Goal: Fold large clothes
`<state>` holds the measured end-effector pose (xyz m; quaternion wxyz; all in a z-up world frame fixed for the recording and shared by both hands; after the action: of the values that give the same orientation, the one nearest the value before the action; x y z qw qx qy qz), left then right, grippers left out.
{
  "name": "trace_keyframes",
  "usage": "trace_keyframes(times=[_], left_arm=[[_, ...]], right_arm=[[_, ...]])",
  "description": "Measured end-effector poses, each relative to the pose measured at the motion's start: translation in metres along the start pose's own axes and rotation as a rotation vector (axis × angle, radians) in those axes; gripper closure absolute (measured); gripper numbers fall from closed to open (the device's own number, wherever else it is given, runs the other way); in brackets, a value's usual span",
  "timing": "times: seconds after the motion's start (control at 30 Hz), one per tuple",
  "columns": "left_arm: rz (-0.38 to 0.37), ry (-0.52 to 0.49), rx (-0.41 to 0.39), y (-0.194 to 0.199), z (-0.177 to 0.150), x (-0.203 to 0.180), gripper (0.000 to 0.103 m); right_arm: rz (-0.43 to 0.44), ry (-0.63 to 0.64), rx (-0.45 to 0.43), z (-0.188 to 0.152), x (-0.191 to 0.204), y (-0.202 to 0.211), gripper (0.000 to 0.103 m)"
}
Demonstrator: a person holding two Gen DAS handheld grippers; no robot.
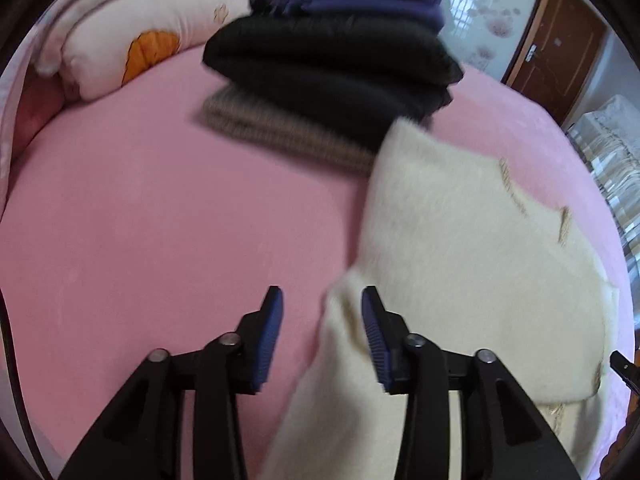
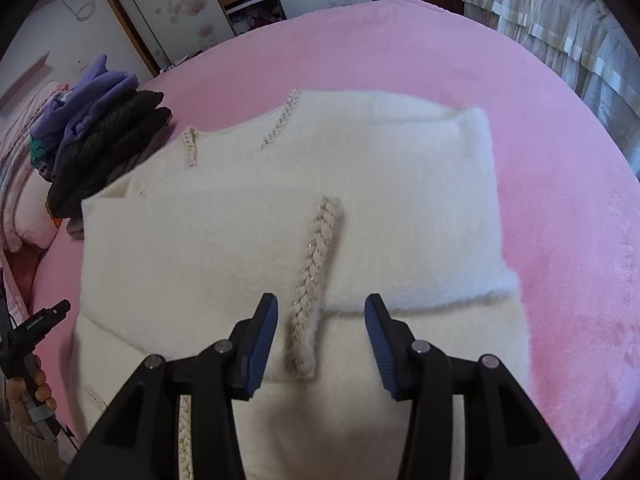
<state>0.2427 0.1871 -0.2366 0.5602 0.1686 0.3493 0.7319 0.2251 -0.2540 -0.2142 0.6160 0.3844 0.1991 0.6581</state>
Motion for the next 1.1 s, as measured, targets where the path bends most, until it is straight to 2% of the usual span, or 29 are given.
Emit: trace_keyframes(times=[0.03, 0.13, 0.27, 0.33, 0.5, 0.57, 0.6, 0.63, 0.67, 0.7, 0.87, 0.9, 1.0, 1.1], left_arm=[[-0.026, 0.002, -0.015, -0.005, 0.008, -0.004, 0.050], [-0.160, 0.011, -0.014, -0.034, 0.032, -0.012, 0.048], [-0.316, 0.053, 0.109, -0.091, 0.051, -0.017, 0.048], [-0.372, 0.081, 0.154, -0.112, 0.057, -0.016, 0.046], [-0.480, 0.154, 0.182, -0.137, 0.067, -0.004, 0.044], [-0.490, 0.164, 0.182, -0.142, 0.067, -0.007, 0.055], [-0.484, 0.147, 0.176, -0.142, 0.069, -0.010, 0.072], [-0.462, 0.120, 0.158, -0.140, 0.070, -0.016, 0.084], [-0.432, 0.088, 0.133, -0.134, 0.071, -0.022, 0.088], [-0.403, 0.065, 0.098, -0.125, 0.072, -0.025, 0.090], [-0.231, -0.108, -0.199, -0.067, 0.070, -0.059, 0.092], [-0.206, -0.126, -0.229, -0.065, 0.067, -0.062, 0.092], [-0.097, -0.159, -0.194, -0.088, 0.053, -0.063, 0.089], [-0.040, -0.143, -0.147, -0.109, 0.045, -0.060, 0.076]], right_arm=[[0.011, -0.004, 0.005, 0.005, 0.000, -0.004, 0.057], [0.042, -0.015, 0.024, 0.021, -0.002, -0.027, 0.057], [0.083, -0.056, 0.065, 0.031, -0.007, -0.057, 0.057], [0.131, -0.079, 0.084, 0.034, -0.011, -0.070, 0.057], [0.209, -0.082, 0.090, 0.039, -0.011, -0.082, 0.056], [0.209, -0.062, 0.084, 0.040, -0.008, -0.082, 0.058], [0.194, -0.044, 0.072, 0.040, -0.006, -0.081, 0.061], [0.173, -0.023, 0.063, 0.039, -0.004, -0.080, 0.072], [0.156, -0.009, 0.056, 0.039, -0.004, -0.080, 0.085], [0.151, -0.002, 0.040, 0.039, -0.003, -0.078, 0.086], [0.054, 0.115, -0.076, 0.039, 0.017, -0.059, 0.088], [0.023, 0.147, -0.104, 0.038, 0.022, -0.056, 0.088], [-0.046, 0.169, -0.098, 0.036, 0.024, -0.068, 0.088], [-0.101, 0.219, -0.074, 0.029, 0.029, -0.084, 0.088]])
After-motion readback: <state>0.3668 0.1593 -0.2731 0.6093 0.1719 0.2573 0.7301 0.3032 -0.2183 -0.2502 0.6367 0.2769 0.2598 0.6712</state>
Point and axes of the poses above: each gripper's, at about its wrist camera, not at the fingertips, and y roughly against the way its jaws point, x to its left, z to its top, the point moved 1 cm from there along -y, roughly the way its jaws point, and after that the axes turned 11 degrees about -x, right-handed, at the moved point
